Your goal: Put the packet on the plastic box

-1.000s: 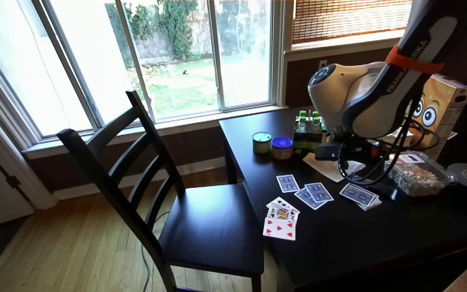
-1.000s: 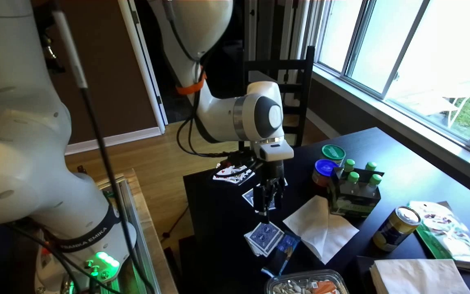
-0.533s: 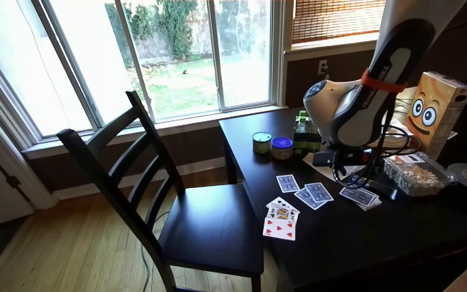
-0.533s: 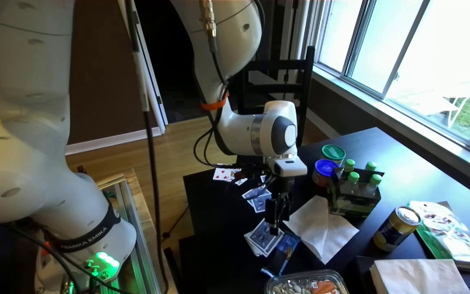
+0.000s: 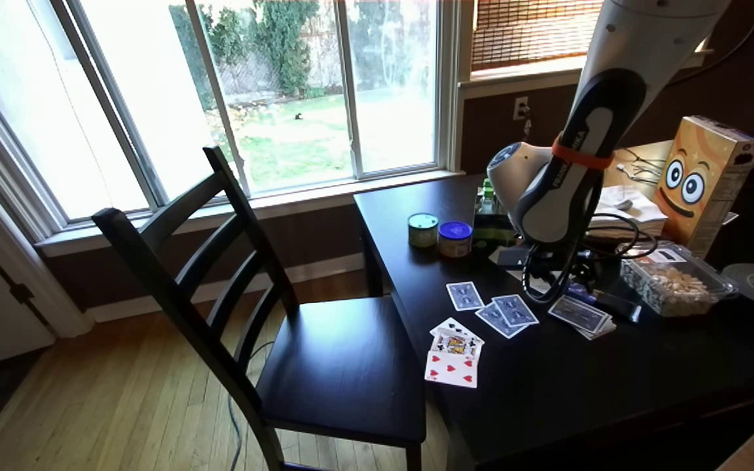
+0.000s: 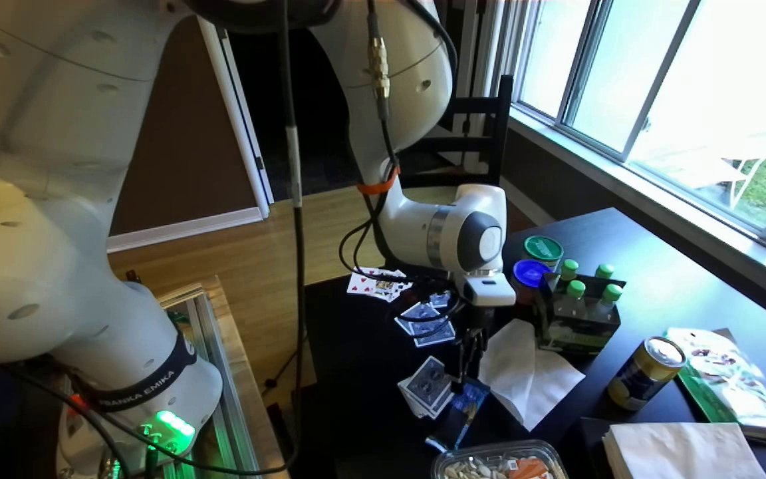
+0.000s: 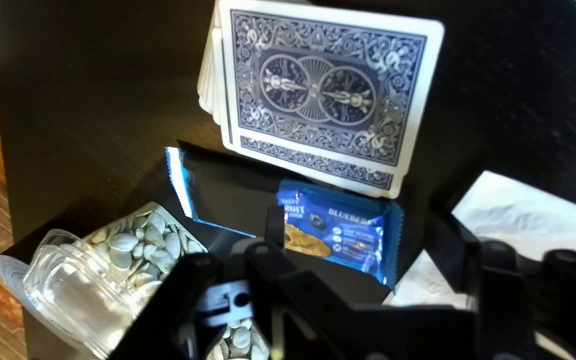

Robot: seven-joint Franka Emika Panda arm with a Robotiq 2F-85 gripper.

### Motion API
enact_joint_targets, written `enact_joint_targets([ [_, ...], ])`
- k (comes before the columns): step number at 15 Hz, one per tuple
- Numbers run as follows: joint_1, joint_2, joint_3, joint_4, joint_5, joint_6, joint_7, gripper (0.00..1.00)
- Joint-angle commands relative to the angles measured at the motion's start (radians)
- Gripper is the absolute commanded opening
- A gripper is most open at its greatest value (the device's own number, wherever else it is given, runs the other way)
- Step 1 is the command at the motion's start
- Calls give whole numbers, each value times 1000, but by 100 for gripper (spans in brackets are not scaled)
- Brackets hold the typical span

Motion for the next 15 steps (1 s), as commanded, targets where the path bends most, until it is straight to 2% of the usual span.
enact_joint_targets([
  [1, 41, 51, -41, 52, 69, 9, -58, 65],
  [2, 45, 54, -47, 57, 79, 10, -71, 66],
  [4, 56, 59, -59, 65, 98, 11, -94, 52],
  [5, 61, 60, -65, 67, 105, 10, -105, 36],
  [10, 84, 51, -89, 61, 131, 3, -146, 0],
  [15, 103, 11, -110, 39, 160, -6, -150, 0],
])
